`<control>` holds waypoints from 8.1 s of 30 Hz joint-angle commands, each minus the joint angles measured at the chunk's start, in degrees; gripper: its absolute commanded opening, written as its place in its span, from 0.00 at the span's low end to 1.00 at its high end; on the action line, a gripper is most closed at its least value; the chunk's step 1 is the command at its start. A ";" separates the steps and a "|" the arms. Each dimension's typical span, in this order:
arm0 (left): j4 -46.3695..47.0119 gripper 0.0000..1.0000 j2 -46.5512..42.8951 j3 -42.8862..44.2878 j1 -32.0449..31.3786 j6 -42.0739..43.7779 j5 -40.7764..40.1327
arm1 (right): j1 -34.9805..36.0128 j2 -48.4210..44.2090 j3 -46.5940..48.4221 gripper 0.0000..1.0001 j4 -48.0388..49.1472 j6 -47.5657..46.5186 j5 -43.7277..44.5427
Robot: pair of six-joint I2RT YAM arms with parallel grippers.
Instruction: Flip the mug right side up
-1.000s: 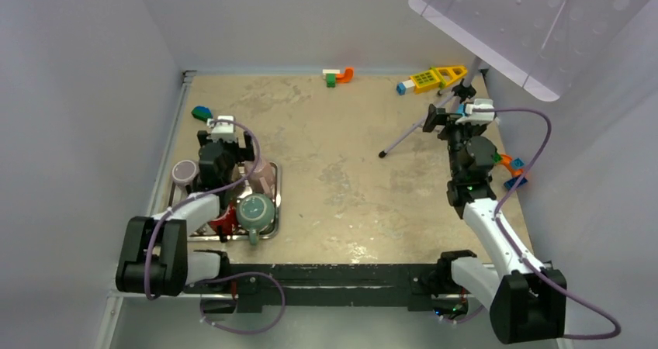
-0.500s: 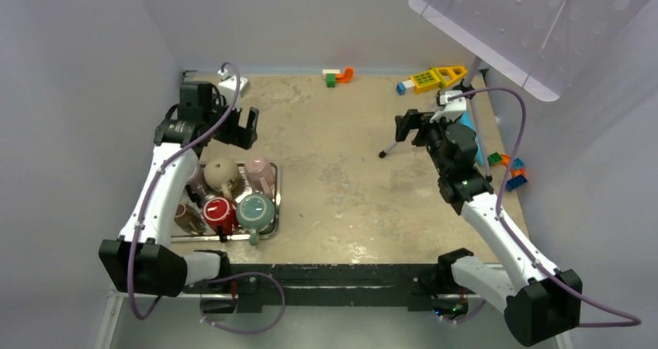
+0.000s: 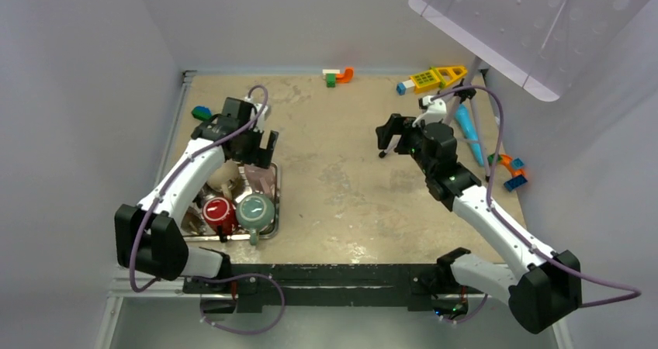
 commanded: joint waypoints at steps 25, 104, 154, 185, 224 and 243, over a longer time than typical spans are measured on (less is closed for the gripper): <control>2.60 0.69 12.06 -2.30 -2.00 -1.50 -1.60 | 4.05 3.42 2.94 0.98 0.85 1.91 3.77; 27.47 0.00 -10.12 29.13 0.64 -26.21 28.18 | 16.44 29.19 35.50 0.40 40.14 71.45 -30.44; -16.08 1.00 -5.25 14.38 3.98 1.03 8.57 | 15.96 41.97 14.50 0.00 38.71 -26.10 15.75; -21.35 1.00 -5.05 -4.32 -4.66 16.94 6.50 | 17.53 32.95 2.45 0.83 27.63 -6.21 17.13; -7.90 1.00 -3.68 -0.65 -7.40 4.21 0.94 | 26.27 11.33 -3.11 0.90 18.45 -4.43 20.43; 0.48 0.69 -9.01 -18.84 -8.40 -26.51 -9.91 | 27.01 0.42 -8.96 0.88 10.86 3.83 27.06</control>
